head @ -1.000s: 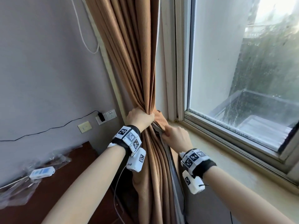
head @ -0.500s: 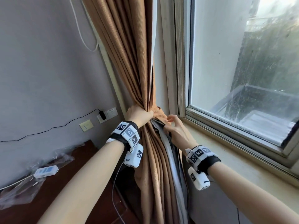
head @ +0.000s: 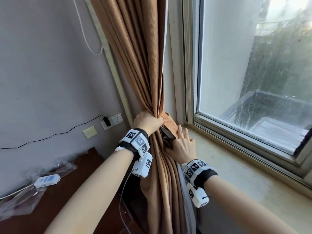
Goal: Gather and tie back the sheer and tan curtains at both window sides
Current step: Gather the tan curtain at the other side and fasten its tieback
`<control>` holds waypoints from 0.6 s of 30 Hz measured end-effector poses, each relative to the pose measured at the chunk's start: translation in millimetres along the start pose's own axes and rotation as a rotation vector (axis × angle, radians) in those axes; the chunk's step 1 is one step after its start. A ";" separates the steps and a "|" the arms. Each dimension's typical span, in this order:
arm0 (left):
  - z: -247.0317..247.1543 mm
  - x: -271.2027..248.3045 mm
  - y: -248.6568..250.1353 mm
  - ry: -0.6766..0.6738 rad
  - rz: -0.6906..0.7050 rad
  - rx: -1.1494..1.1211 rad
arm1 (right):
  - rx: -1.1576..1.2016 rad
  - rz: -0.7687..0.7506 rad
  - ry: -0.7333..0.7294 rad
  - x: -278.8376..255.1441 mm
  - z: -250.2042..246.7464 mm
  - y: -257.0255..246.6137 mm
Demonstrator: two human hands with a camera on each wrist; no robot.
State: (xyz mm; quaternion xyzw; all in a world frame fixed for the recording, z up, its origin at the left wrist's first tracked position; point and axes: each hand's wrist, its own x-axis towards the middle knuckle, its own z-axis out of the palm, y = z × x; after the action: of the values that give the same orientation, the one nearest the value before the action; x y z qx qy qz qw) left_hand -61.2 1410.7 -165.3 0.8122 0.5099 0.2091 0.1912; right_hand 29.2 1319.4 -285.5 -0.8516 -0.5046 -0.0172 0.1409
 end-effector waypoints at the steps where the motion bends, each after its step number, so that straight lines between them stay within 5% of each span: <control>1: -0.3 -0.5 0.0 0.002 0.001 -0.006 | -0.004 0.012 0.001 2.6 2.1 -1.2; 7: -5.1 -2.4 0.1 -0.008 0.006 0.007 | 0.067 -0.014 -0.063 6.6 5.1 -3.1; 12: -7.5 -1.4 3.0 -0.030 -0.002 0.053 | 0.466 0.013 -0.267 9.1 -24.2 13.6; 18: -2.3 -1.6 11.2 -0.032 0.016 0.092 | 0.528 0.031 -0.153 -25.4 -84.4 7.6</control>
State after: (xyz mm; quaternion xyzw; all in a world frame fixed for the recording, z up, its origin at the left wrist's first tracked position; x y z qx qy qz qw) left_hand -54.7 1405.0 -157.6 0.8274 0.5094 0.1738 0.1604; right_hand 32.9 1272.5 -210.5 -0.7920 -0.4875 0.1813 0.3197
